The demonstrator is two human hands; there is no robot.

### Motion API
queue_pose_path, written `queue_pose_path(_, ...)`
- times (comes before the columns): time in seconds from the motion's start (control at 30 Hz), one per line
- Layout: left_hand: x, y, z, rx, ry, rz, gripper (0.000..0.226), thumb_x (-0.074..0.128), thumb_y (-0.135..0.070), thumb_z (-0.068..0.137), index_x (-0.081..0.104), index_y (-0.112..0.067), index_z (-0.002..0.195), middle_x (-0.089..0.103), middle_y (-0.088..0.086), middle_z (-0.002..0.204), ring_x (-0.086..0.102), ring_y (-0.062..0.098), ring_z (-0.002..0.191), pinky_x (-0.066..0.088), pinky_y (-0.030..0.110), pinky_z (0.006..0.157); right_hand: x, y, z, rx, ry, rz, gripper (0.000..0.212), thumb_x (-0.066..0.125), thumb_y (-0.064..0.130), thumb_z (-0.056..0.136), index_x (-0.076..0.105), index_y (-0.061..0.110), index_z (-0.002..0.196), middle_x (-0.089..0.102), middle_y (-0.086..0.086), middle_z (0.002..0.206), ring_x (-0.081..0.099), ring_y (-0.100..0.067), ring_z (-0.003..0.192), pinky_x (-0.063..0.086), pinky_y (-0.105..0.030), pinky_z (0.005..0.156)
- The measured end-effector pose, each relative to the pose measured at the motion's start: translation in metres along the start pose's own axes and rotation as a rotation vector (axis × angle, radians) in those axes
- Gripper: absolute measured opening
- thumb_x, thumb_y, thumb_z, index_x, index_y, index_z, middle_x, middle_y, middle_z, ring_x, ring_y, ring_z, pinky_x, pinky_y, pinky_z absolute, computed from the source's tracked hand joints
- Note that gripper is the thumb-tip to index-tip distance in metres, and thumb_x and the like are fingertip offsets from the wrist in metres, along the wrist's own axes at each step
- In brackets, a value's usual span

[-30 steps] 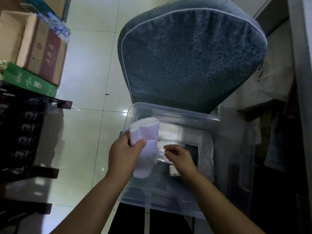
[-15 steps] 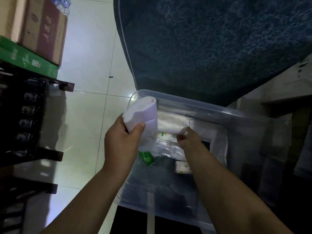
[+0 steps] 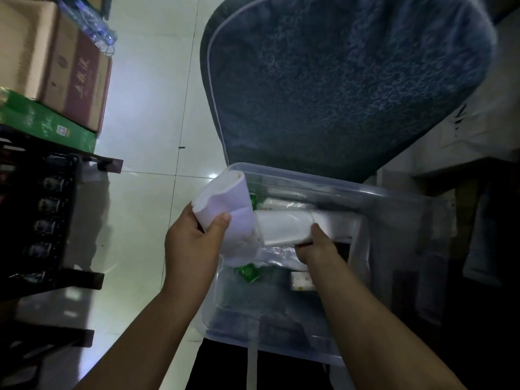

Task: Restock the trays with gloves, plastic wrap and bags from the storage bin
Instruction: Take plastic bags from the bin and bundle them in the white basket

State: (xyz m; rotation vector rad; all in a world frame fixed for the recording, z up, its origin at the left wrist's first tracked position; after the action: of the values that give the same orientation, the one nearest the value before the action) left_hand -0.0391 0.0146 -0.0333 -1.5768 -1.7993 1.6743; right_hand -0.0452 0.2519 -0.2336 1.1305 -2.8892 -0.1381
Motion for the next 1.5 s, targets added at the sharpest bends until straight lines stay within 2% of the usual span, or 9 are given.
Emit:
queue_pose_path(0.13, -0.02, -0.018, -0.01, 0.035, 0.037, 0.007, 0.011, 0.065, -0.027, 0.084, 0.058, -0.028, 0.093, 0.063, -0.014, 0.083, 0.059, 0.002, 0.079, 0.043, 0.021, 0.057, -0.018, -0.01, -0.051, 0.003, 0.041, 0.023, 0.012, 0.063, 0.017, 0.089, 0.056, 0.006, 0.087, 0.063, -0.011, 0.094, 0.056, -0.028, 0.09, 0.045, -0.055, 0.078)
queue_pose_path(0.27, -0.043, -0.037, -0.025, 0.097, 0.068, -0.004, 0.009, 0.065, -0.028, 0.083, 0.057, -0.033, 0.086, 0.063, -0.016, 0.082, 0.06, 0.003, 0.078, 0.046, 0.024, 0.061, -0.041, -0.01, -0.095, -0.181, 0.091, -0.092, 0.012, 0.057, 0.014, 0.092, 0.054, 0.008, 0.102, 0.065, -0.011, 0.078, 0.062, -0.023, 0.067, 0.051, -0.041, 0.056)
queue_pose_path(0.47, -0.071, -0.071, -0.046, 0.206, 0.116, -0.05, 0.009, 0.064, -0.028, 0.083, 0.057, -0.031, 0.088, 0.06, -0.017, 0.079, 0.06, 0.008, 0.077, 0.046, 0.025, 0.06, -0.073, -0.004, -0.168, -0.541, 0.136, -0.188, 0.034, 0.059, 0.005, 0.088, 0.052, 0.011, 0.121, 0.061, -0.013, 0.11, 0.059, -0.027, 0.088, 0.049, -0.048, 0.085)
queue_pose_path(0.6, -0.072, -0.105, -0.063, 0.304, 0.175, -0.046, 0.009, 0.063, -0.028, 0.084, 0.056, -0.026, 0.088, 0.06, -0.01, 0.076, 0.058, 0.016, 0.074, 0.042, 0.025, 0.057, -0.092, 0.003, -0.235, -0.781, 0.165, -0.321, 0.03, 0.066, 0.012, 0.083, 0.06, 0.015, 0.112, 0.067, -0.013, 0.106, 0.062, -0.029, 0.092, 0.051, -0.037, 0.066)
queue_pose_path(0.73, -0.063, -0.143, -0.087, 0.368, 0.283, -0.092, 0.008, 0.065, -0.027, 0.082, 0.059, -0.021, 0.083, 0.063, -0.002, 0.075, 0.059, 0.018, 0.072, 0.046, 0.032, 0.062, -0.108, 0.003, -0.303, -0.928, 0.267, -0.35, 0.021, 0.074, 0.029, 0.073, 0.071, 0.023, 0.092, 0.073, -0.007, 0.095, 0.063, -0.027, 0.094, 0.051, -0.041, 0.078)
queue_pose_path(0.87, -0.051, -0.182, -0.118, 0.452, 0.407, -0.168, 0.012, 0.067, -0.026, 0.082, 0.062, -0.016, 0.079, 0.064, -0.003, 0.071, 0.059, 0.01, 0.066, 0.046, 0.027, 0.055, -0.124, -0.002, -0.359, -0.974, 0.306, -0.384, 0.039, 0.073, 0.042, 0.061, 0.07, 0.022, 0.094, 0.07, -0.01, 0.1, 0.062, -0.03, 0.095, 0.05, -0.049, 0.086)
queue_pose_path(1.1, -0.012, -0.213, -0.174, 0.398, 0.642, -0.334, 0.014, 0.07, -0.029, 0.079, 0.065, -0.02, 0.069, 0.068, -0.004, 0.062, 0.062, 0.004, 0.053, 0.047, 0.026, 0.05, -0.156, -0.013, -0.413, -1.03, 0.374, -0.317, 0.033, 0.059, 0.017, 0.08, 0.06, 0.002, 0.108, 0.069, -0.006, 0.086, 0.064, -0.014, 0.075, 0.054, -0.025, 0.067)
queue_pose_path(1.27, 0.022, -0.211, -0.219, 0.336, 0.828, -0.334, 0.022, 0.063, -0.042, 0.082, 0.066, -0.023, 0.071, 0.071, -0.005, 0.063, 0.066, 0.008, 0.058, 0.05, 0.03, 0.056, -0.205, -0.018, -0.419, -1.065, 0.249, -0.223, 0.041, 0.066, 0.035, 0.072, 0.065, 0.012, 0.107, 0.069, -0.016, 0.105, 0.064, -0.03, 0.095, 0.052, -0.045, 0.086)
queue_pose_path(1.5, 0.067, -0.164, -0.34, 0.294, 1.294, -0.303, 0.019, 0.058, -0.026, 0.09, 0.061, -0.027, 0.108, 0.074, -0.006, 0.096, 0.07, 0.011, 0.088, 0.057, 0.031, 0.074, -0.298, -0.014, -0.419, -1.076, 0.112, 0.137, 0.024, 0.059, 0.02, 0.088, 0.065, 0.006, 0.107, 0.07, -0.021, 0.104, 0.066, -0.036, 0.094, 0.054, -0.046, 0.087)
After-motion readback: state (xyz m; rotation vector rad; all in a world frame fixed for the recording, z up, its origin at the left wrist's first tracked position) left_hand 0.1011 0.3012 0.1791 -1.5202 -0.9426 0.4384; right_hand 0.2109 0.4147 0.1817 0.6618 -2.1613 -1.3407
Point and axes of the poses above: each hand's wrist, its own z-axis towards the middle knuckle, its own x-axis out of the palm, y = z × x, the point moved 8 cm from there along z, towards the middle knuckle
